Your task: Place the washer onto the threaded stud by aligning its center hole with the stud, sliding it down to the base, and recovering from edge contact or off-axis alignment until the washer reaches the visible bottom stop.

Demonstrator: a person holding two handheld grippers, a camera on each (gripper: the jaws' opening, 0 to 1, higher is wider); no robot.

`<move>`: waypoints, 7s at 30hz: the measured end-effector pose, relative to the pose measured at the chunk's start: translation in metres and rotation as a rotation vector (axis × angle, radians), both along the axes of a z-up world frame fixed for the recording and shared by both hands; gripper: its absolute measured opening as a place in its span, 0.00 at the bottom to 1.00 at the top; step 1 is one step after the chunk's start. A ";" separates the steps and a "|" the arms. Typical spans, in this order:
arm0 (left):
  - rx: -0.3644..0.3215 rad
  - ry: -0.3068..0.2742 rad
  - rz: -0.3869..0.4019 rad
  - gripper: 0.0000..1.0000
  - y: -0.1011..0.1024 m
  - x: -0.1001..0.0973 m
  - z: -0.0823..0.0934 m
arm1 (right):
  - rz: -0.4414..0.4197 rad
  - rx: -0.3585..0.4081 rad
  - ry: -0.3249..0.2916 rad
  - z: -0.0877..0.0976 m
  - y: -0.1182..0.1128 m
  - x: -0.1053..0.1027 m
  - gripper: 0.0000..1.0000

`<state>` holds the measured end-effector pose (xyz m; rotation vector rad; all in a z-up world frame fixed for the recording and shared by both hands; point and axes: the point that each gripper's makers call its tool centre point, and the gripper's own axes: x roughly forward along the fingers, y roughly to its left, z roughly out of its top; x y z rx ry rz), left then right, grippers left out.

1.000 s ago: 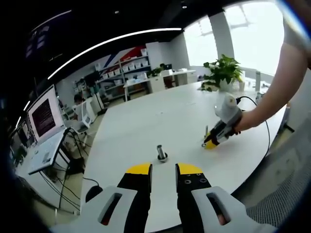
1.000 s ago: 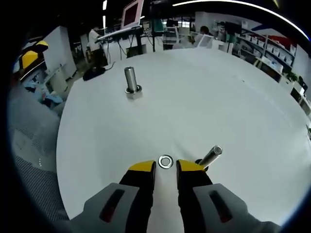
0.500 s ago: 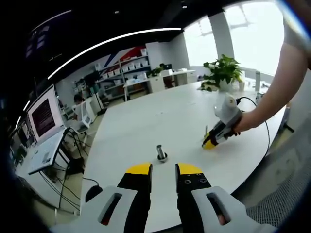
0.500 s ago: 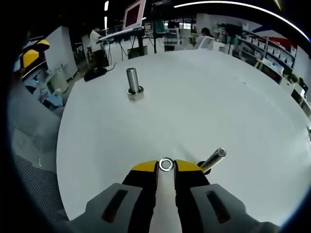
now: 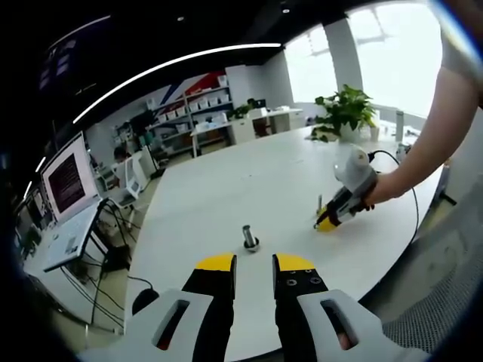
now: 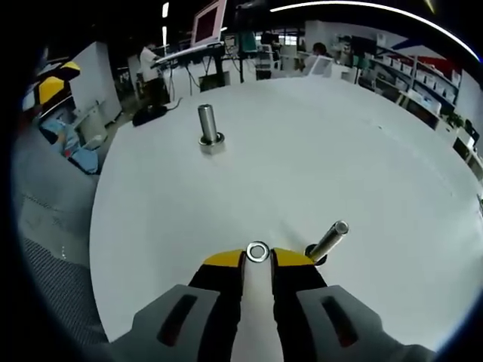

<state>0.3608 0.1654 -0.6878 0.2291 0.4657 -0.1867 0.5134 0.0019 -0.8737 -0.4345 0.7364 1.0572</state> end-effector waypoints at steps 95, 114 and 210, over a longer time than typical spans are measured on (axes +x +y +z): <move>0.017 0.019 -0.009 0.17 -0.003 -0.001 -0.004 | -0.103 0.049 -0.078 0.052 -0.045 0.016 0.13; 0.028 0.046 -0.015 0.17 -0.003 -0.001 -0.010 | -0.099 0.094 -0.127 0.076 -0.040 0.035 0.13; 0.047 0.070 -0.039 0.17 -0.009 -0.002 -0.014 | 0.002 0.044 -0.083 0.066 -0.024 0.035 0.16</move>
